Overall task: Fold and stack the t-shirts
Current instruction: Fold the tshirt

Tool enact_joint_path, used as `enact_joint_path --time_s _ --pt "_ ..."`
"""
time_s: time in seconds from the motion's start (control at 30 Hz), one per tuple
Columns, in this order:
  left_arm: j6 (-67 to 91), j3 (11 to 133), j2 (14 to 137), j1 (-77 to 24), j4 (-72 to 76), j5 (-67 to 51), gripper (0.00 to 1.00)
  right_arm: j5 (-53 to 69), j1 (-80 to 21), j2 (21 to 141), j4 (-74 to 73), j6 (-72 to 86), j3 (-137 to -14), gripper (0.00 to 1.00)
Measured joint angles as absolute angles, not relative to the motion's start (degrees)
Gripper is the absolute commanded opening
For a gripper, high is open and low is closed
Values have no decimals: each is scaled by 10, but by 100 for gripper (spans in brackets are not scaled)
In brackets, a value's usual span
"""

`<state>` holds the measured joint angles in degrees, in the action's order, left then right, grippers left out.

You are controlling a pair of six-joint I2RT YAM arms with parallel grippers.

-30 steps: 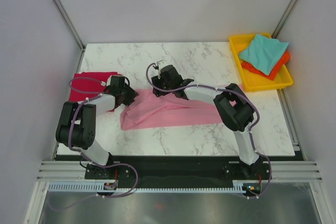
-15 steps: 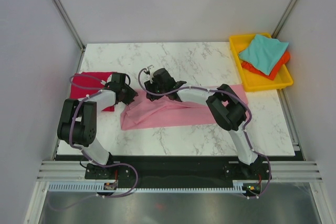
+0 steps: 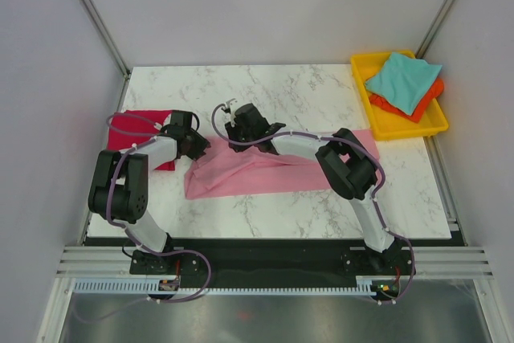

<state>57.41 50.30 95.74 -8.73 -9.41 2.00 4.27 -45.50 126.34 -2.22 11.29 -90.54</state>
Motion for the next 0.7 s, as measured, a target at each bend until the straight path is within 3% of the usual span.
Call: enact_joint_path --time_s 0.13,0.2,0.37,0.7 --pt "574 503 957 -87 -95 20 41 40 -455 1263 -23 111 -906 4" --pt "574 503 957 -87 -95 20 40 41 -455 1263 -23 112 -906 1" --pt "574 503 957 -87 -96 22 40 43 -455 1250 -21 119 -888 0" --pt "574 503 957 -88 -100 28 36 93 -462 1114 -3 149 -736 2"
